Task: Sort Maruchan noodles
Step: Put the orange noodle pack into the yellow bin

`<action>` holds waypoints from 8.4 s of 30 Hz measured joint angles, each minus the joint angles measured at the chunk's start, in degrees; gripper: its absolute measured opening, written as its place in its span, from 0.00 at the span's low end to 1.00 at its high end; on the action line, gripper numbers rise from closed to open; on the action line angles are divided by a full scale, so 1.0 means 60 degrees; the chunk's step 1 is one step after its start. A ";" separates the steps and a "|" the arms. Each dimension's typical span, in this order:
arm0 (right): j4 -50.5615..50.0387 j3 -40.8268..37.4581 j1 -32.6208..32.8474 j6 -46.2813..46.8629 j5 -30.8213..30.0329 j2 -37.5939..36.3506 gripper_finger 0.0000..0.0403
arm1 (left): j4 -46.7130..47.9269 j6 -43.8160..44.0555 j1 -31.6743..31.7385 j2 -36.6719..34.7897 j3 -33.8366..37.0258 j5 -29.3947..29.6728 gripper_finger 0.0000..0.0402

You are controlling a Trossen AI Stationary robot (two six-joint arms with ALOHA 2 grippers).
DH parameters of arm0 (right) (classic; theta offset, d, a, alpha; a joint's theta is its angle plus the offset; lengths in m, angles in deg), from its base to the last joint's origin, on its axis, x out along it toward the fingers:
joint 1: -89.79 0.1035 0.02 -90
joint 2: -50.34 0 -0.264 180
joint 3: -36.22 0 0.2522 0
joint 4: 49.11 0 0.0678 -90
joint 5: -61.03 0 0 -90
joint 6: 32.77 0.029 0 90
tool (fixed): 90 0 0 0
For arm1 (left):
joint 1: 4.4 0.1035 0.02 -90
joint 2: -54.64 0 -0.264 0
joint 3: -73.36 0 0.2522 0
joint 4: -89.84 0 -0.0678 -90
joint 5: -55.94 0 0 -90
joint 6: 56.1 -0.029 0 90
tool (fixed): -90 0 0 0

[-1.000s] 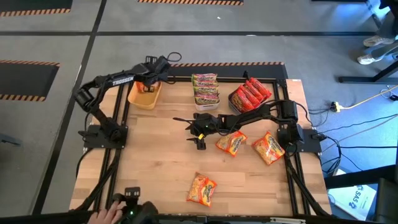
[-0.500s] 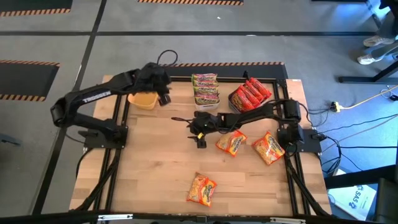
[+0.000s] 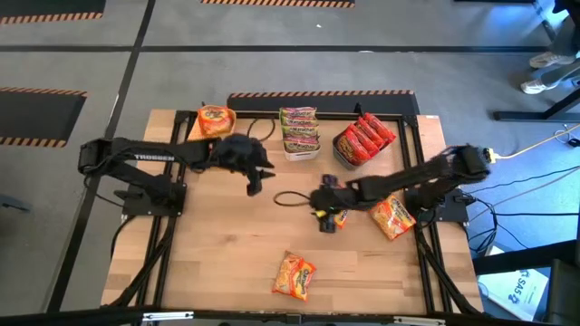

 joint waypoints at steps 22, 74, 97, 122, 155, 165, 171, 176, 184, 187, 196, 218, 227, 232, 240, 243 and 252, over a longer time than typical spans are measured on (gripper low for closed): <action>-0.1805 -0.3982 0.2714 0.7437 -0.2419 -0.3573 0.59 | -0.2819 -0.0250 -0.1044 0.6176 -0.2525 0.0118 0.32; 0.4781 -0.2761 -0.0624 0.5634 0.0729 -0.0490 0.65 | -0.6094 0.0051 -0.1933 0.4694 0.1392 0.0697 0.32; 0.6091 -0.2747 -0.1636 0.6343 0.3019 0.0690 0.79 | -0.8663 0.1004 -0.2950 0.3874 0.3489 0.1466 0.32; 0.8734 -0.1974 -0.1577 0.8076 0.3951 0.2951 0.79 | -0.8798 0.0981 -0.2953 0.5154 0.3037 0.1641 0.32; 0.8497 -0.1844 -0.1570 0.7490 0.3851 0.3054 0.41 | -0.8860 0.0976 -0.2950 0.5165 0.3051 0.1648 0.32; 0.8497 -0.1855 -0.1570 0.7259 0.3747 0.3058 0.20 | -0.8862 0.0795 -0.2948 0.5168 0.3051 0.1652 0.32; 0.8500 -0.1859 -0.1570 0.7206 0.3668 0.3061 0.11 | -0.8864 0.0795 -0.2946 0.5168 0.3051 0.1652 0.32; 0.8504 -0.1859 -0.1570 0.7011 0.3668 0.3062 0.09 | -0.8808 0.0795 -0.2946 0.5065 0.3053 0.1645 0.32; 0.8290 -0.1891 -0.1581 0.6471 0.3665 0.2819 0.08 | -0.7082 0.0669 -0.2935 0.3898 0.3062 0.1660 0.32; 0.8342 -0.1888 -0.1581 0.6229 0.3668 0.2758 0.07 | -0.6429 0.0486 -0.2935 0.3455 0.3070 0.1689 0.32; 0.8310 -0.1809 -0.1577 0.5499 0.3701 0.2512 0.07 | -0.5782 0.0041 -0.2935 0.2487 0.3069 0.1692 0.32; -0.0242 0.2447 -0.1570 -0.0739 0.2693 0.2047 0.07 | -0.5813 0.0569 -0.2387 0.2201 0.2434 0.1065 0.58; -0.0542 0.2832 -0.1300 -0.1734 0.1929 0.2045 0.07 | -0.5665 0.0799 -0.1824 0.2153 0.2321 0.0320 0.70; -0.0378 0.2914 -0.1293 -0.2016 0.1769 0.2045 0.08 | -0.5734 0.0802 -0.1824 0.2482 0.2323 0.0053 0.70; -0.0188 0.2914 -0.1293 -0.2023 0.1759 0.2045 0.08 | -0.5728 0.0749 -0.1820 0.2516 0.2323 -0.0115 0.69; -0.0210 0.2924 -0.1293 -0.2023 0.1756 0.2045 0.08 | -0.5618 0.0729 -0.1813 0.2432 0.2323 -0.0126 0.69; -0.0286 0.2939 -0.1264 -0.2030 0.1687 0.2045 0.08 | -0.4776 0.0632 -0.1667 0.1608 0.2337 -0.0103 0.69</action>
